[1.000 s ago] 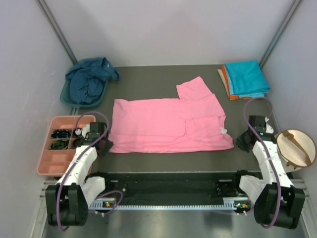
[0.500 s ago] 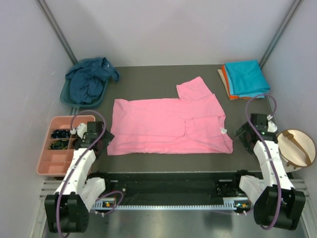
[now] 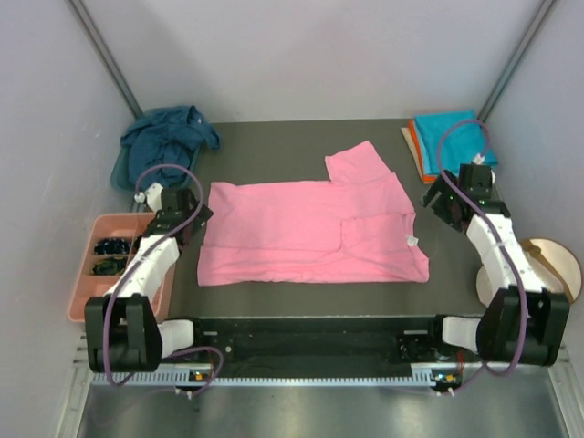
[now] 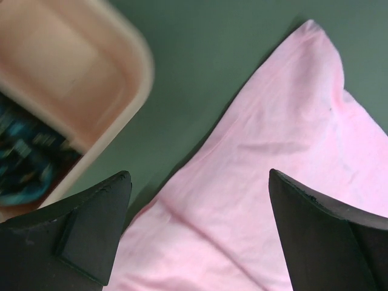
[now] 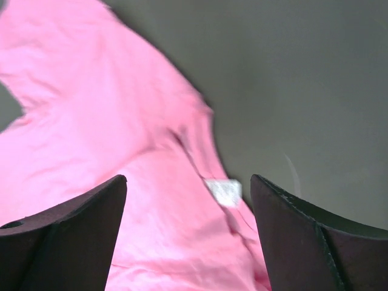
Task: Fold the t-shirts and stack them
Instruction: Fold the flattened tshirt in 1/3 of the way, then grap the side of the flattened tshirt furthest away from the robot with both arms
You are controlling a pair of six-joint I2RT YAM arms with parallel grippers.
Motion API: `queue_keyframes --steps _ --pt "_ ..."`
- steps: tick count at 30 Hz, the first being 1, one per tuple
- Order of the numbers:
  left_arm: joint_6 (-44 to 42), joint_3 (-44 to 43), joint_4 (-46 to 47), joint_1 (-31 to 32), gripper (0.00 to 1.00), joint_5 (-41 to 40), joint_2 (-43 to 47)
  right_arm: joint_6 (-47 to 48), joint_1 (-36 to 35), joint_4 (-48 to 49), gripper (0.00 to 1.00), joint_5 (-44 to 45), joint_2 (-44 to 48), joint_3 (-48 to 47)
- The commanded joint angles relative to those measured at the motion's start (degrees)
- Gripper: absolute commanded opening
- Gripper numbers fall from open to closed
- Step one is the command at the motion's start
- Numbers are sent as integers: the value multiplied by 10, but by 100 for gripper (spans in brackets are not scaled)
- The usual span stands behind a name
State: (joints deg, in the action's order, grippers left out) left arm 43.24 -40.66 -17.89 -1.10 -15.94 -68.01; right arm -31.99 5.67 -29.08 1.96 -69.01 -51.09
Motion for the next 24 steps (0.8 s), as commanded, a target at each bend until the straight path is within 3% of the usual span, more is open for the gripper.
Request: queue_keyframes --steps 1,11,19,24 --pt "-58 -62 124 -1 99 24 -76 68 -22 64 82 -104 -117 -126" --pt "-105 -129 218 8 99 66 -213 111 -54 64 82 -138 -370 -428" --pt "-146 -161 252 35 99 69 -276 236 -54 -17 81 -195 -567 -657" --pt "-150 -154 247 37 99 61 -279 305 -74 -48 81 -247 -659 -737"
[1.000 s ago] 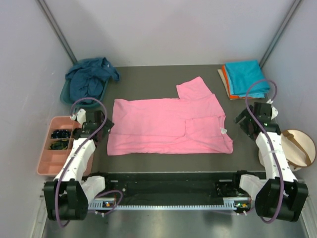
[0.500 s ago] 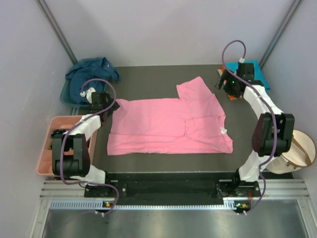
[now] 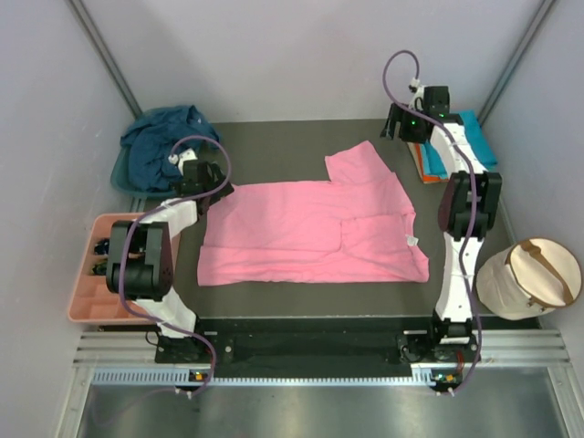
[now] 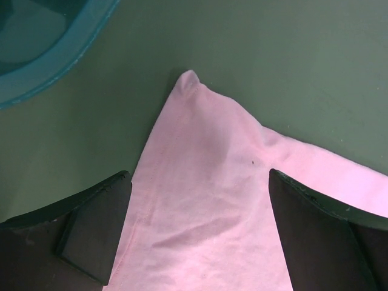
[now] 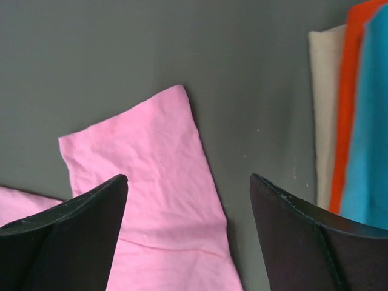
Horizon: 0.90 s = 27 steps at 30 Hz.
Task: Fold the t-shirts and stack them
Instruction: Grap the side of the flattened tshirt furthest away from the robot with both arms
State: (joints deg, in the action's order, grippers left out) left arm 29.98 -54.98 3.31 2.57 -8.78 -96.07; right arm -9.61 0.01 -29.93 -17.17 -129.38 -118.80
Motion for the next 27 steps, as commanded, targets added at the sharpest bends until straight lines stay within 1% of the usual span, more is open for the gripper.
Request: queue_keyframes --steps 1,5,7,10,20,25,27 --pt "-18 -8 36 1 99 -11 2 85 -20 -40 81 -60 -82 -84" --pt "-19 -1 28 3 99 -18 4 93 -33 -57 81 -66 -142 -151" --pt "-19 2 28 4 99 -19 8 93 -35 -58 81 -66 -157 -179" --pt "-18 6 24 6 99 -19 12 90 -35 -57 80 -66 -180 -200" --pt "-11 9 18 7 99 -26 15 67 -36 -49 77 -83 -217 -248" --pt "-12 9 9 7 99 -32 21 43 -36 -29 74 -92 -228 -252" --pt "-12 10 7 7 99 -34 23 34 -35 -27 72 -92 -235 -255"
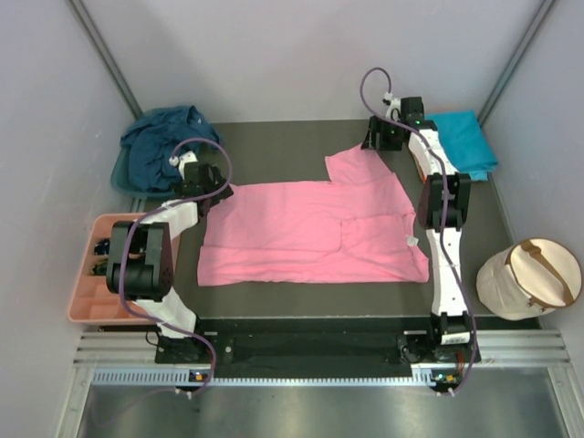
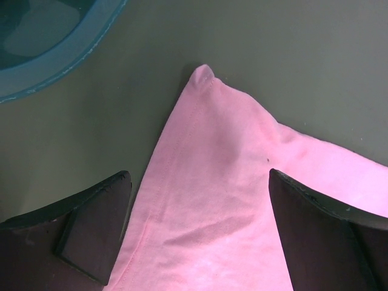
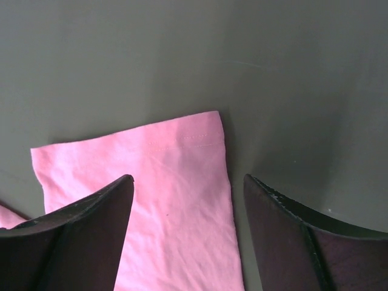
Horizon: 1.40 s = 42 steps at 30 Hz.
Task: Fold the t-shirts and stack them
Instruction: Grap the side of the flattened tshirt furthest away from the robot with both arms
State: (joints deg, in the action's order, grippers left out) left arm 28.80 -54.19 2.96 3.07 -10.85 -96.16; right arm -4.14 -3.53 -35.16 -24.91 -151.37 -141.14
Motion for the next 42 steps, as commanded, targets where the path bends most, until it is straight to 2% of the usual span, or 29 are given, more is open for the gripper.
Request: queue_keyframes --steps 1,6,9,17,23,26,35,42 --pt "0 2 9 2 99 -15 25 -24 -1 25 71 -12 -17 -37" --pt "1 4 6 2 99 -17 27 -38 -2 31 69 -10 -30 -41" --pt "0 7 6 2 99 -23 29 -46 -2 38 59 -15 -37 -41" --pt "-1 8 6 2 99 -31 27 -54 -1 42 44 -24 -40 -42" --pt "4 5 6 2 99 -29 16 -56 -2 42 21 -22 -39 -41" --pt "2 1 2 1 99 -42 10 -57 -2 46 0 -18 -35 -34" --pt "-38 -71 -27 1 99 -61 -56 -56 -2 56 0 -19 -25 -17" --pt "-73 -128 -15 1 91 -53 -111 -56 -1 61 0 -20 -22 -9"
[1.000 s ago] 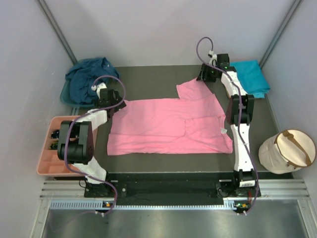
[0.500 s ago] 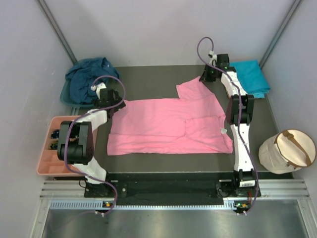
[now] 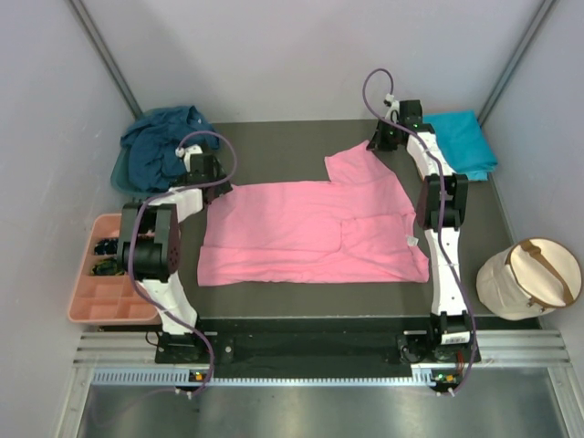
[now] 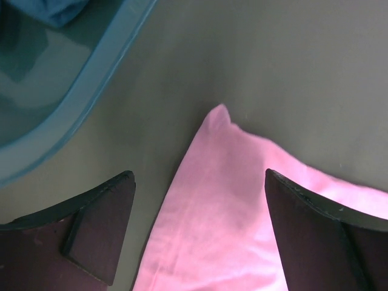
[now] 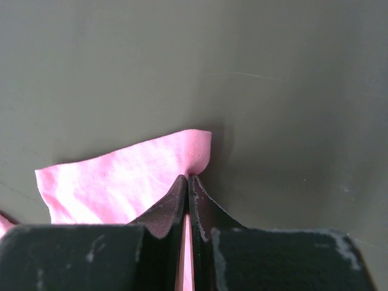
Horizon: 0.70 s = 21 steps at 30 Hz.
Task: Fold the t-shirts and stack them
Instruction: Grap the side of the flattened tshirt furthest away from the robot with both arms
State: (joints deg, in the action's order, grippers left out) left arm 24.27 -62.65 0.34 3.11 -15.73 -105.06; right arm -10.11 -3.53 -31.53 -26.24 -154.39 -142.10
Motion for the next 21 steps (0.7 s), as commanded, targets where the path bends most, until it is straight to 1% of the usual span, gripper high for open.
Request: queue_keyframes --steps 1,4,10,14,21 --pt "-29 -48 12 0 90 -6 -25 4 -2 23 0 -7 8 0" --pt "-31 -53 19 0 86 -5 -36 4 -2 24 0 -7 9 2" --pt "-30 -75 27 0 84 2 -56 5 -2 26 0 -5 11 4" --pt "-26 -94 26 0 74 18 -75 5 -1 27 0 -4 13 6" --pt "-24 -128 22 0 65 35 -98 5 -2 28 0 -2 15 8"
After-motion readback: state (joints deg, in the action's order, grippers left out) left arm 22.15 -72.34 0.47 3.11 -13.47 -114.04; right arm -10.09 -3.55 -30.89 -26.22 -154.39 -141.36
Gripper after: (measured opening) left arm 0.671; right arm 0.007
